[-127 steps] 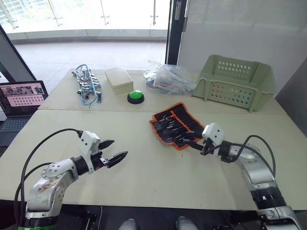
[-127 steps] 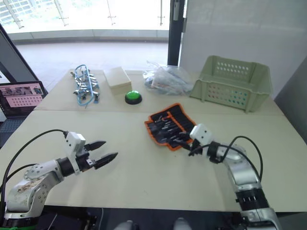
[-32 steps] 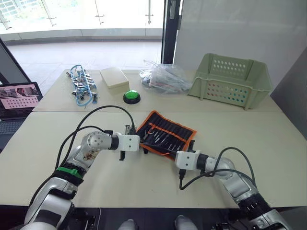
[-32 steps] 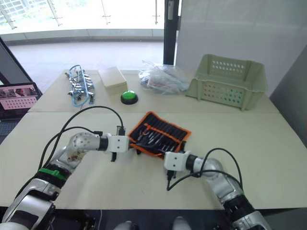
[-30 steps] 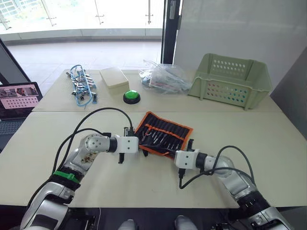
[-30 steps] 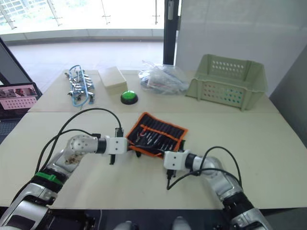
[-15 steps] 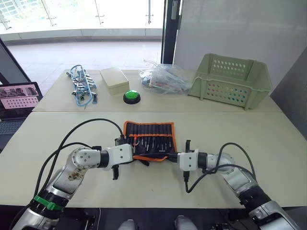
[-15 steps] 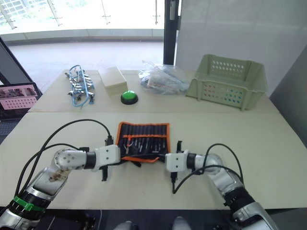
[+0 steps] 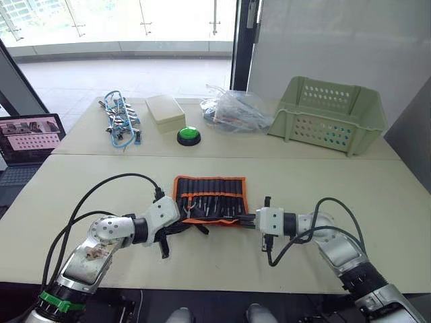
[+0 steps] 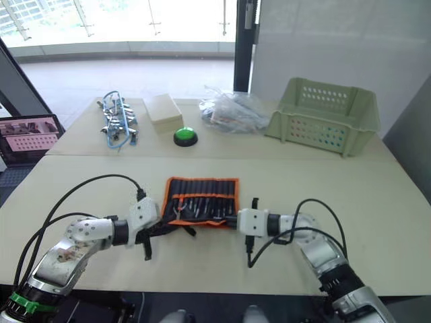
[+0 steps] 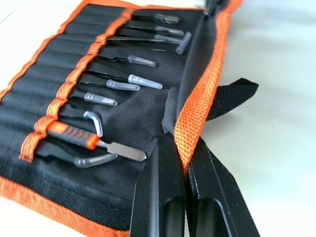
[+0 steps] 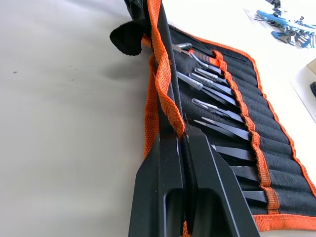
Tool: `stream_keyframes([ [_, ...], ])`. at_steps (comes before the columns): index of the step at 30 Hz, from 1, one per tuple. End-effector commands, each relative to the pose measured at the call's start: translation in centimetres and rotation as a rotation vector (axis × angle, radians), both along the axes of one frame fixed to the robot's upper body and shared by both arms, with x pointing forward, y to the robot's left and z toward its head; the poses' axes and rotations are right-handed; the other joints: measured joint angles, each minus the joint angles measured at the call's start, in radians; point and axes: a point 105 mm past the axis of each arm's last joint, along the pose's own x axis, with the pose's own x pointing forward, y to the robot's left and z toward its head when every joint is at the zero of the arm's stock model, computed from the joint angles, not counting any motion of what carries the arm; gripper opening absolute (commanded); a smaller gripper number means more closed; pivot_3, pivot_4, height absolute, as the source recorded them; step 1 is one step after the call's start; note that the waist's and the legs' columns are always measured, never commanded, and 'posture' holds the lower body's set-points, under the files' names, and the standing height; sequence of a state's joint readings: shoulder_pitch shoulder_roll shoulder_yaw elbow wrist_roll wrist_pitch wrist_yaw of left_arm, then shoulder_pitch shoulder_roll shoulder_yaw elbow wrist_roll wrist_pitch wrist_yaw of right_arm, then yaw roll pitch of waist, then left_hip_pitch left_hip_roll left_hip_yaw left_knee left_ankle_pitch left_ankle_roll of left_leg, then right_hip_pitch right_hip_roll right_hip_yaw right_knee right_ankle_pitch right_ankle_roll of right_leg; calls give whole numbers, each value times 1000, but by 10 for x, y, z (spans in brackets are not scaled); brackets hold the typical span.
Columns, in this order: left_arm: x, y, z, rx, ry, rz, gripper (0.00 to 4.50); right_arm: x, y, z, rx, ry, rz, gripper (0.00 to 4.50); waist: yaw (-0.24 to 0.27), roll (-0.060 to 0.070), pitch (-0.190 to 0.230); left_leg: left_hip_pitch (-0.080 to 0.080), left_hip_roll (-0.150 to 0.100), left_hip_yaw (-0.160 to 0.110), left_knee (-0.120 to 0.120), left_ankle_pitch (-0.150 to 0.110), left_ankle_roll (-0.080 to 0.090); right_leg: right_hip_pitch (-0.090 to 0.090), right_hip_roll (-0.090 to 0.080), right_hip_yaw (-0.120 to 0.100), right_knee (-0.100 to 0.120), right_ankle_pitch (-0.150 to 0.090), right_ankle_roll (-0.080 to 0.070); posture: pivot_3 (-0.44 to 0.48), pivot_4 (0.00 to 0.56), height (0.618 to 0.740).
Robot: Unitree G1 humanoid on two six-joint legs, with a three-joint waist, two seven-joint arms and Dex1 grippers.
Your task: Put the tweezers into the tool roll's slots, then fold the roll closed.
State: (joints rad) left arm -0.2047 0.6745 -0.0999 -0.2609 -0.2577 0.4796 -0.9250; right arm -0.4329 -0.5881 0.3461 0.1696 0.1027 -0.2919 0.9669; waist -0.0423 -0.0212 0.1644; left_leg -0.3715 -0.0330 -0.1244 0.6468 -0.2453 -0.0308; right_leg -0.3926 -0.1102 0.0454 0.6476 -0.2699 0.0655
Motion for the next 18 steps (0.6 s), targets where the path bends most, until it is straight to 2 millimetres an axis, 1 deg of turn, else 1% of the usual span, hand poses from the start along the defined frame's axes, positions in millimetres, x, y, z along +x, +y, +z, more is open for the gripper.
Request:
stream_keyframes([
  [1, 8, 17, 2, -18, 69, 110, 14, 20, -19, 8, 29, 67, -98, 0, -2, 0, 0, 0, 0, 0, 0, 0, 0, 0, 0, 0, 0, 0, 0, 0, 150, 740],
  [3, 10, 15, 2, -30, 86, 115, 14, 24, -18, 10, 38, 90, -99, 0, -2, 0, 0, 0, 0, 0, 0, 0, 0, 0, 0, 0, 0, 0, 0, 0, 150, 740],
  [5, 14, 11, 7, -70, 89, 124, 14, 29, -18, 11, 49, 122, -108, 0, -1, 0, 0, 0, 0, 0, 0, 0, 0, 0, 0, 0, 0, 0, 0, 0, 150, 740],
  [8, 20, 5, 14, -147, 103, 142, 14, 34, -19, 7, 44, 203, -124, 0, 2, 0, 0, 0, 0, 0, 0, 0, 0, 0, 0, 0, 0, 0, 0, 0, 150, 740],
  [10, 22, 4, 14, -166, 126, 148, 14, 39, -21, 1, 14, 258, -152, 0, 1, 0, 0, 0, 0, 0, 0, 0, 0, 0, 0, 0, 0, 0, 0, 0, 150, 740],
  [12, 25, 6, 8, -127, 138, 147, 14, 44, -24, -6, -35, 266, -182, 0, 0, 0, 0, 0, 0, 0, 0, 0, 0, 0, 0, 0, 0, 0, 0, 0, 150, 740],
  [14, 29, 6, 4, -81, 140, 128, 14, 46, -21, -5, -19, 282, -177, 0, 0, 0, 0, 0, 0, 0, 0, 0, 0, -1, 0, 0, 0, 0, 0, 0, 150, 740],
  [18, 30, -1, 14, -70, 103, 65, 14, 45, -15, 3, 23, 296, -159, 0, 0, 0, 0, 0, 0, 0, 0, 0, 0, -1, 0, 0, 0, 0, 0, 0, 150, 740],
])
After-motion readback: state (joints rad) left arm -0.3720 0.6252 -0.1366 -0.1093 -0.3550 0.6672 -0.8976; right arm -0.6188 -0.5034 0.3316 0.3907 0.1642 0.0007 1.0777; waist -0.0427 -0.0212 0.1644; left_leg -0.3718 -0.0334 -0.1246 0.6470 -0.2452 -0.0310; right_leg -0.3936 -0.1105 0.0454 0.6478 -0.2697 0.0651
